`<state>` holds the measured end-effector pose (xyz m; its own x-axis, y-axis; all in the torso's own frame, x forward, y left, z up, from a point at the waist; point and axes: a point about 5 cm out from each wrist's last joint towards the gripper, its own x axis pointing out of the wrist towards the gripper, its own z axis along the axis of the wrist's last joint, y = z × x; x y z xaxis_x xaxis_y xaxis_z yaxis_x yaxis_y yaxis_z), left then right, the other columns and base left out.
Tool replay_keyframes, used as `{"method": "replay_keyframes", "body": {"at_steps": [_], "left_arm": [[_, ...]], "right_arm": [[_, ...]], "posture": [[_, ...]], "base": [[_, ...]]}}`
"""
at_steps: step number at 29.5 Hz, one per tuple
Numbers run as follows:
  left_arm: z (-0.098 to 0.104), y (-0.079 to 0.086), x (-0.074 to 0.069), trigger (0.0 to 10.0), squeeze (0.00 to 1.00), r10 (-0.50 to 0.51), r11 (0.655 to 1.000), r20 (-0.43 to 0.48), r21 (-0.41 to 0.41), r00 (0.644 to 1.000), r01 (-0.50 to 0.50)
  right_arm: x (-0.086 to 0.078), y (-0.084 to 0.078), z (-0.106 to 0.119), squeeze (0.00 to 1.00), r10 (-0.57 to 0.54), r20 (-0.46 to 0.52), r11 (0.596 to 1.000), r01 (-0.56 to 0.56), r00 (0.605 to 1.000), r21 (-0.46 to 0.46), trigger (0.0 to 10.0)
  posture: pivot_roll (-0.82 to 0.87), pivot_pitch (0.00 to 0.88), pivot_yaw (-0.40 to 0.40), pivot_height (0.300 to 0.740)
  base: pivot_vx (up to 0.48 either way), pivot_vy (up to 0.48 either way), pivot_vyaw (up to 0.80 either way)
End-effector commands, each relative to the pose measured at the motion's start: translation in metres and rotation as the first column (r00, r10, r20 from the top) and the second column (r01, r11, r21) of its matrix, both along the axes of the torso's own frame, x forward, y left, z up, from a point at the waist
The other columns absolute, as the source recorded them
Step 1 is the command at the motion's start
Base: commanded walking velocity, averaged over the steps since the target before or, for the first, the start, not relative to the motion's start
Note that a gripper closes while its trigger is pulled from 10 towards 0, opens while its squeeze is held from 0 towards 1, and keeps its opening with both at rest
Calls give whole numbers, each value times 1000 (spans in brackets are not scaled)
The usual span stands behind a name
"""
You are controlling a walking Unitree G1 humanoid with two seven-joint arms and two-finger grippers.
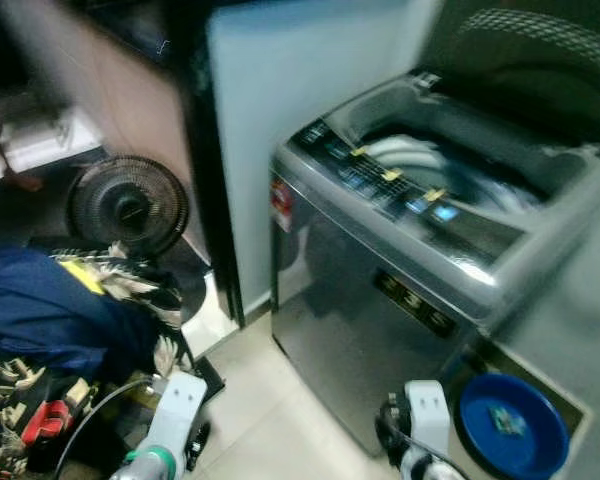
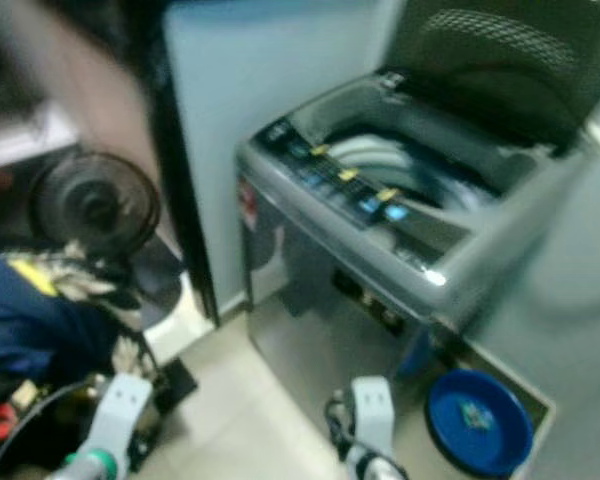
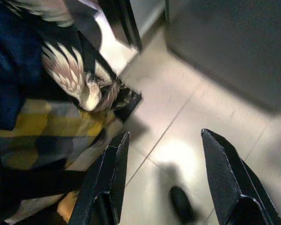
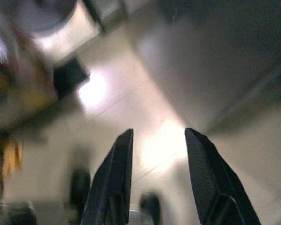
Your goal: Clothes washing
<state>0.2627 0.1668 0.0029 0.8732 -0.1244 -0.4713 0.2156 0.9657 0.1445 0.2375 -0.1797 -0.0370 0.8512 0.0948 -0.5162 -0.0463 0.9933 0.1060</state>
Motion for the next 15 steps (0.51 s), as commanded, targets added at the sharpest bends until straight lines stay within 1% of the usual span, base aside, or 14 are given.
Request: {"method": "replay_keyframes", "body": {"at_steps": [1, 4, 6, 8, 9, 10, 12, 15], "left_arm": [[-19, 15, -16, 10000, 0, 78, 997, -76, 9, 994, -78], [-19, 15, -16, 10000, 0, 96, 995, -76, -10, 992, -97], [-21, 13, -15, 10000, 0, 122, 991, -77, -45, 990, -126], [-22, 11, -15, 10000, 0, 128, 990, -77, -56, 989, -132], [-24, 7, -17, 10000, 0, 128, 988, -77, -72, 989, -133], [-24, 7, -17, 10000, 0, 128, 988, -77, -72, 989, -133], [-29, -2, -20, 10000, 0, 133, 986, -85, -92, 987, -141], [-33, -7, -22, 10000, 0, 140, 985, -91, -88, 986, -148]], "right_arm": [[-8, 8, -9, 0, 9, -38, 1000, -8, 999, 17, 10000], [-8, 10, -9, 0, 20, -36, 1000, -20, 999, 19, 10000], [-9, 14, -10, 0, 46, -41, 999, -46, 998, 14, 10000], [-9, 14, -10, 0, 54, -42, 998, -54, 998, 11, 10000], [-10, 15, -11, 0, 73, -47, 997, -73, 996, 4, 10000], [-10, 15, -11, 0, 73, -47, 997, -73, 996, 4, 10000], [-12, 14, -12, 0, 108, -52, 994, -109, 993, -12, 10000], [-12, 11, -13, 0, 124, -57, 992, -126, 991, -24, 10000]], "posture": [[-3, 31, 8, 740], [-2, 30, 0, 740], [-5, 32, -15, 740], [-6, 33, -22, 740], [-15, 37, -41, 740], [-15, 37, -41, 740], [-24, 40, -66, 740], [-28, 40, -75, 740]], "base": [[0, 0, 781], [0, 0, 781], [0, 0, 781], [0, 0, 781], [0, 0, 781], [0, 0, 781], [0, 0, 781], [0, 0, 781]]}}
